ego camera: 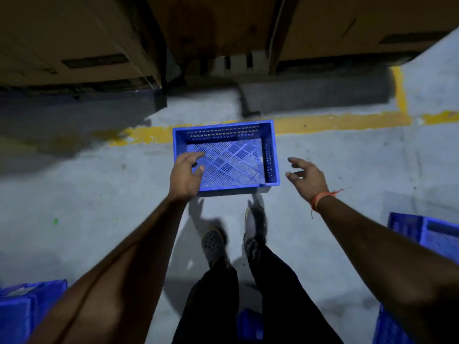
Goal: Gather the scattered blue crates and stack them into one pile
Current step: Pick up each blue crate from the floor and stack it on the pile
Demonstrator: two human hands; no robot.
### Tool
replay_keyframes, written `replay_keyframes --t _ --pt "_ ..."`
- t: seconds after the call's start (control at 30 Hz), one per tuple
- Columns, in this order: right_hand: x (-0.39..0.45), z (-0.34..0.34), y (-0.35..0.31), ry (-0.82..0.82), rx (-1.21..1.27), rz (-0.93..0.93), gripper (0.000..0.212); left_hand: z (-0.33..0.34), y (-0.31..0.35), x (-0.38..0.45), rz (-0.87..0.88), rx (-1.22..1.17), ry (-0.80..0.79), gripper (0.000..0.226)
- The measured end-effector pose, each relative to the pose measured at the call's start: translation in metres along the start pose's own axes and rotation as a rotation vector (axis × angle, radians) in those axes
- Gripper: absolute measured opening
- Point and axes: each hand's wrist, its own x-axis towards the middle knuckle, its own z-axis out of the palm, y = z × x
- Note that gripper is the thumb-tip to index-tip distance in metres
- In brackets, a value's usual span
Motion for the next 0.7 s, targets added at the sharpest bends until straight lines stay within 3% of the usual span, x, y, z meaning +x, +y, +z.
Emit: replay_keyframes --t 0.27,0.7 --pt "-0.178 -0.065 0.023 0.184 0.150 0.103 0.040 0.019 0.105 -0.118 0.182 0.002 -0.182 0.035" --pt "-0.445 -0.148 0.137 0.595 0.366 0.316 0.035 0.105 0.250 -0.296 0.472 0.086 -0.562 0.032"
